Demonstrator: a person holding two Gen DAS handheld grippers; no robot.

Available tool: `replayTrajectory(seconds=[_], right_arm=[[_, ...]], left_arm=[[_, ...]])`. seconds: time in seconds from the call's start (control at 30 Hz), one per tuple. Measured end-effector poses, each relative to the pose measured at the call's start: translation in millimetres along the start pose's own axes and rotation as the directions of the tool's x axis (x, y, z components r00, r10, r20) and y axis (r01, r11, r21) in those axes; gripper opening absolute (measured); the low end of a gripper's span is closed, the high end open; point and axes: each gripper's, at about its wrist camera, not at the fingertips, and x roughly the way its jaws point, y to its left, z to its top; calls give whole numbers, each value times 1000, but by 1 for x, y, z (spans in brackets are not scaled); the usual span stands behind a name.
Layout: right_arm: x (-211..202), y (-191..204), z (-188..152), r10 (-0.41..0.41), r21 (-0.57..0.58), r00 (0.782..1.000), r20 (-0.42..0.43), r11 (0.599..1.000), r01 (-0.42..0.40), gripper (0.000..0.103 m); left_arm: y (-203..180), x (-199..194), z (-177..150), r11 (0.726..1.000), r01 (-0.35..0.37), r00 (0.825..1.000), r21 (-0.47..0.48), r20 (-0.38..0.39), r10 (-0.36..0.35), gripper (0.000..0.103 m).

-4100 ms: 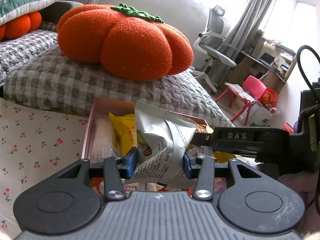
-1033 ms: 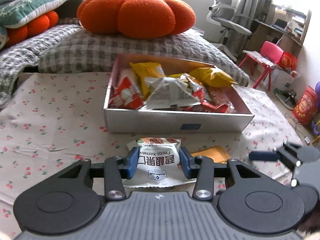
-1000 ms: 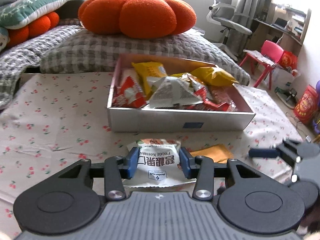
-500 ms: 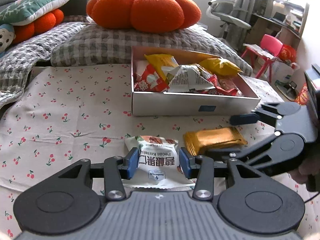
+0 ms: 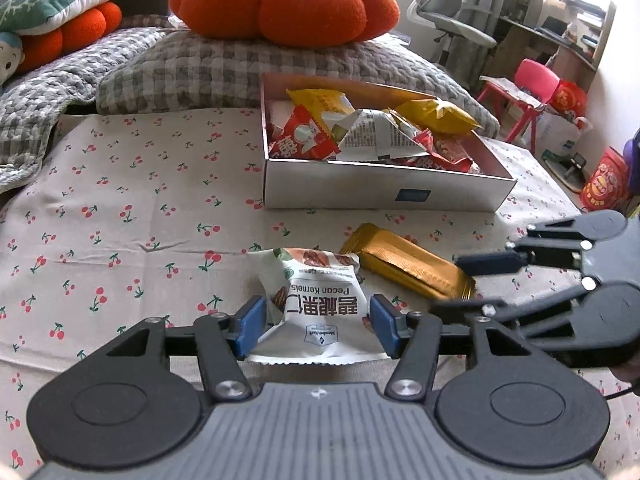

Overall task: Organize snacks
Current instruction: 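Grasp the white pecan kernels packet with the left tool while the right tool grasps the gold bar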

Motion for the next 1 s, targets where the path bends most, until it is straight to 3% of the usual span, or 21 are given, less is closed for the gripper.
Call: replayTrajectory(seconds=[0.2, 0.5, 0.57, 0.73, 1.0], right_arm=[[-5, 10, -6, -6, -33, 1000, 1, 999, 6, 55], [14, 5, 6, -47, 0, 998, 50, 999, 47, 55], [14, 7, 6, -56, -6, 997, 57, 998, 57, 53], [13, 17, 6, -60, -59, 996, 60, 996, 63, 33], [12, 25, 7, -98, -61, 994, 49, 993, 101, 29]], left_arm=[[-2, 0, -2, 1000, 2, 1000, 7, -1, -2, 59], [-2, 5, -1, 1000, -1, 1000, 4, -8, 1, 59], [-3, 7, -2, 1000, -3, 1000, 8, -9, 3, 59], [-6, 10, 0, 999, -29, 1000, 19, -11, 29, 56], [-10, 7, 1, 998, -54, 999, 25, -6, 54, 47]])
